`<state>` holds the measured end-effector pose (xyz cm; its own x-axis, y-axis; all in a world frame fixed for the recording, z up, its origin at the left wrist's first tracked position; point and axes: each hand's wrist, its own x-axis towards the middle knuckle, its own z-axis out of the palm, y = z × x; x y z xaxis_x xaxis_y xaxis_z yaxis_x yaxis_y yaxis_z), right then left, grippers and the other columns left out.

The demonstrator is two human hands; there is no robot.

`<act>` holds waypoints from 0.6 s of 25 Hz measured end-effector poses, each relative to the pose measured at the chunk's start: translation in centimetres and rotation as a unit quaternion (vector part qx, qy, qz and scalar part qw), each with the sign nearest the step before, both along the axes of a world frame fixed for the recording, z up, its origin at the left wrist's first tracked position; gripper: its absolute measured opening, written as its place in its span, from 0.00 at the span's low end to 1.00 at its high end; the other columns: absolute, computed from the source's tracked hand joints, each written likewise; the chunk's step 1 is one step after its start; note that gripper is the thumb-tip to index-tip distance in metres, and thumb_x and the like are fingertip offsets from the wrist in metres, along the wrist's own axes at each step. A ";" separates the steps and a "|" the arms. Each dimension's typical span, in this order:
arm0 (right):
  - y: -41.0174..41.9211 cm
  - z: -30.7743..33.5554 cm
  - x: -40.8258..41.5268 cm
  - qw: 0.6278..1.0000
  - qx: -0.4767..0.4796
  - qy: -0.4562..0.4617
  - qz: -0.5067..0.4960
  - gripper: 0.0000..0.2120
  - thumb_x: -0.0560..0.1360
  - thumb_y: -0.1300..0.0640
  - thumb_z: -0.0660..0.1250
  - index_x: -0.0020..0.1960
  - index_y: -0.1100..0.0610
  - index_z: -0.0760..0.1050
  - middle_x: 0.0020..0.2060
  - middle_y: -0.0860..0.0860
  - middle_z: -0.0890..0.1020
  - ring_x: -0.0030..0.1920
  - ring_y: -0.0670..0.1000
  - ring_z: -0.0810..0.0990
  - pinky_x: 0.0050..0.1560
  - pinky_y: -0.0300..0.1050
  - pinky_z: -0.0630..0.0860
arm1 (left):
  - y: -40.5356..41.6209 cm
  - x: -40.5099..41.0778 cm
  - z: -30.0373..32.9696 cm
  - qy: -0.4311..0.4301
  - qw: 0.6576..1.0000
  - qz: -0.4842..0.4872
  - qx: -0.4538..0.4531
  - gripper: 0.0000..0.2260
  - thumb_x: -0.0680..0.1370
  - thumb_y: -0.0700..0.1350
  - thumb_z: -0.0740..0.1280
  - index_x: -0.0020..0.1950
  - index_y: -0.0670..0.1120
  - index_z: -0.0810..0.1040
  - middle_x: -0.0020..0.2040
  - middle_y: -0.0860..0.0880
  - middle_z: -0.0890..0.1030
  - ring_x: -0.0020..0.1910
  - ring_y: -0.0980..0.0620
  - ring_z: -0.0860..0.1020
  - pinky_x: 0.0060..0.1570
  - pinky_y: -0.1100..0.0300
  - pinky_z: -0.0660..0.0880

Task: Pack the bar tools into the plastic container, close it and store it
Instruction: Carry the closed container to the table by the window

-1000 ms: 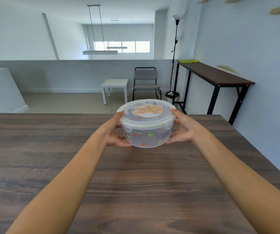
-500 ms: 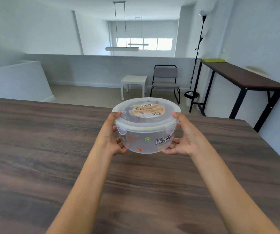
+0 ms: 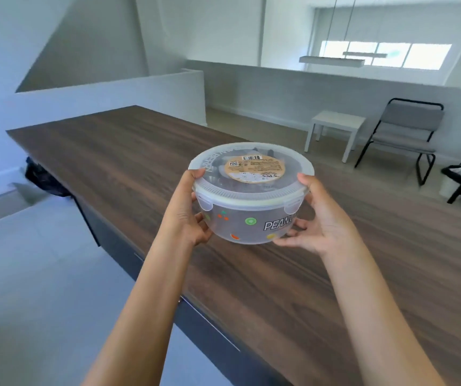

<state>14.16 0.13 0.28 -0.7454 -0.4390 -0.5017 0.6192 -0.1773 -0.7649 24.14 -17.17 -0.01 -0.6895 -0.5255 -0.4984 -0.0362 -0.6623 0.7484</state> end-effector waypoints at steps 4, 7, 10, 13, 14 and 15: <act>-7.1 -0.1 5.5 0.995 -0.007 -0.003 0.099 0.25 0.62 0.45 0.75 0.56 0.49 0.73 0.54 0.61 0.74 0.58 0.63 0.74 0.38 0.61 0.75 | -4.9 8.7 0.1 0.000 0.996 0.094 0.004 0.19 0.59 0.57 0.73 0.44 0.48 0.78 0.43 0.47 0.79 0.41 0.49 0.79 0.32 0.59 0.79; -12.1 -0.2 10.7 0.985 -0.012 -0.001 0.172 0.26 0.61 0.45 0.75 0.56 0.49 0.72 0.52 0.61 0.74 0.57 0.64 0.74 0.35 0.62 0.75 | -7.8 16.3 0.1 -0.001 0.986 0.164 0.018 0.17 0.60 0.56 0.73 0.41 0.48 0.77 0.42 0.44 0.78 0.37 0.48 0.79 0.28 0.59 0.78; -17.0 -0.3 17.7 0.968 -0.018 -0.001 0.250 0.30 0.60 0.45 0.75 0.59 0.49 0.72 0.54 0.60 0.75 0.57 0.63 0.74 0.34 0.62 0.76 | -10.3 25.1 0.0 -0.007 0.970 0.243 0.016 0.17 0.59 0.56 0.73 0.42 0.50 0.77 0.47 0.44 0.78 0.40 0.48 0.79 0.26 0.60 0.77; -21.2 -0.6 24.9 0.943 -0.024 -0.011 0.331 0.31 0.60 0.46 0.75 0.61 0.49 0.73 0.56 0.60 0.75 0.57 0.63 0.75 0.38 0.63 0.77 | -11.7 33.8 -0.2 -0.007 0.947 0.320 0.025 0.17 0.58 0.56 0.74 0.42 0.50 0.78 0.46 0.44 0.78 0.39 0.48 0.78 0.27 0.61 0.77; -22.3 -0.7 27.0 0.935 -0.025 -0.011 0.355 0.30 0.60 0.46 0.75 0.60 0.49 0.73 0.56 0.60 0.75 0.56 0.63 0.75 0.39 0.64 0.78 | -11.8 36.3 -0.2 -0.007 0.939 0.343 0.028 0.17 0.58 0.55 0.74 0.43 0.50 0.78 0.45 0.45 0.78 0.38 0.48 0.78 0.27 0.61 0.77; -23.5 -0.7 29.5 0.923 -0.024 -0.015 0.383 0.30 0.60 0.46 0.75 0.60 0.49 0.73 0.55 0.61 0.75 0.56 0.63 0.76 0.40 0.63 0.78 | -11.9 39.2 -0.2 -0.007 0.929 0.369 0.027 0.18 0.58 0.55 0.74 0.44 0.50 0.79 0.45 0.45 0.78 0.38 0.48 0.79 0.28 0.61 0.77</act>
<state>43.63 -23.37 -0.47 -0.1939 -0.8540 -0.4827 0.5974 0.2875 -0.7487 63.34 -29.03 -0.22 -0.1435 -0.8271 -0.5434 0.4333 -0.5462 0.7169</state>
